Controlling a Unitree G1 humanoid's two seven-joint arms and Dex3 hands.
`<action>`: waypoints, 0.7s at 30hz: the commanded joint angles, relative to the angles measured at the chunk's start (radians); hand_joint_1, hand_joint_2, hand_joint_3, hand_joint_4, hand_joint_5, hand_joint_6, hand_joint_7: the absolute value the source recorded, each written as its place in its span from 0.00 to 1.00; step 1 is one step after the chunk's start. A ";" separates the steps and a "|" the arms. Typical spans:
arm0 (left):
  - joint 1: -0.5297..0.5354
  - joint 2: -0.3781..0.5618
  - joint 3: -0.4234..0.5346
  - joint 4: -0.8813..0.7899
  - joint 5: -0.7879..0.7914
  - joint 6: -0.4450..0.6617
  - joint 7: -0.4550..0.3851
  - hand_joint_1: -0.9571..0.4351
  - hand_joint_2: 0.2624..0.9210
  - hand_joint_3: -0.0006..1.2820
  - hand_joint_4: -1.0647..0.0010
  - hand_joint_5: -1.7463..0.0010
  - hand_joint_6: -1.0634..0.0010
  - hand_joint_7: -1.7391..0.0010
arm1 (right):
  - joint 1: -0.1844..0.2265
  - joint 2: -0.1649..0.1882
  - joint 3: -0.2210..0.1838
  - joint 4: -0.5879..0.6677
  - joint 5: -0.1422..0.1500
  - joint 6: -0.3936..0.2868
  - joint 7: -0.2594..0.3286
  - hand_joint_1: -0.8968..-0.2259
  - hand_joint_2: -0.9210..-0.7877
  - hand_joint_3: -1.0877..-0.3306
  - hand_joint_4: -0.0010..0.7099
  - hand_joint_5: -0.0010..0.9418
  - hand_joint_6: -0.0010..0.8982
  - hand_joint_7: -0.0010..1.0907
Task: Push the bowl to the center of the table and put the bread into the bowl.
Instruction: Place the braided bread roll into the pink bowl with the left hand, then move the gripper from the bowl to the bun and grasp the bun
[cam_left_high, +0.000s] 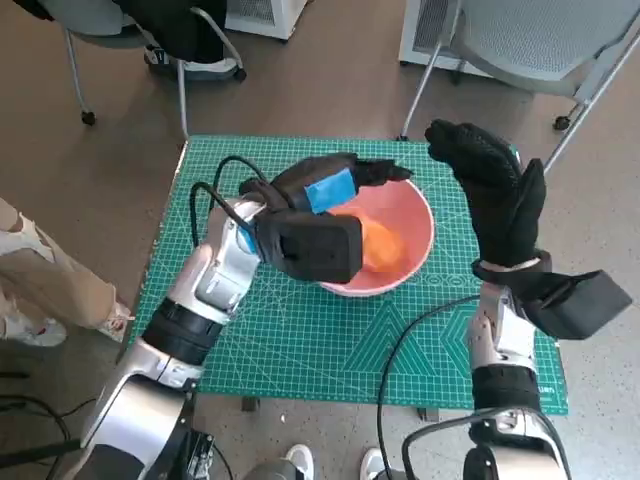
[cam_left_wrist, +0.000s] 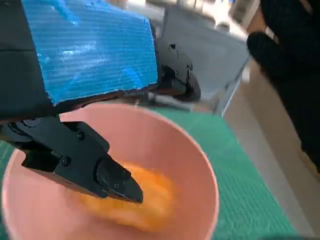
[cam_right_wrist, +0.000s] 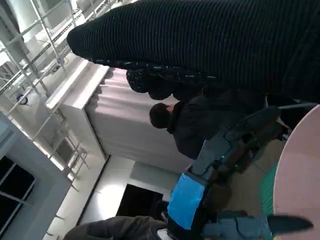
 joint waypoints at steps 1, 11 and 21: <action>0.009 0.027 0.005 -0.044 -0.007 -0.010 -0.019 0.49 0.76 0.01 1.00 1.00 0.88 1.00 | 0.028 0.006 0.000 0.009 0.010 0.014 0.003 0.36 0.00 0.42 0.32 0.00 0.07 0.48; 0.067 0.093 0.044 -0.178 -0.020 0.003 -0.040 0.37 0.77 0.01 1.00 1.00 0.89 1.00 | 0.023 0.016 0.002 0.021 0.013 0.020 0.006 0.35 0.00 0.44 0.32 0.00 0.08 0.48; 0.197 0.270 0.215 -0.413 -0.062 0.042 -0.064 0.32 0.76 0.00 1.00 1.00 0.89 1.00 | 0.033 0.017 0.005 0.001 0.015 0.030 0.008 0.35 0.00 0.44 0.32 0.00 0.08 0.48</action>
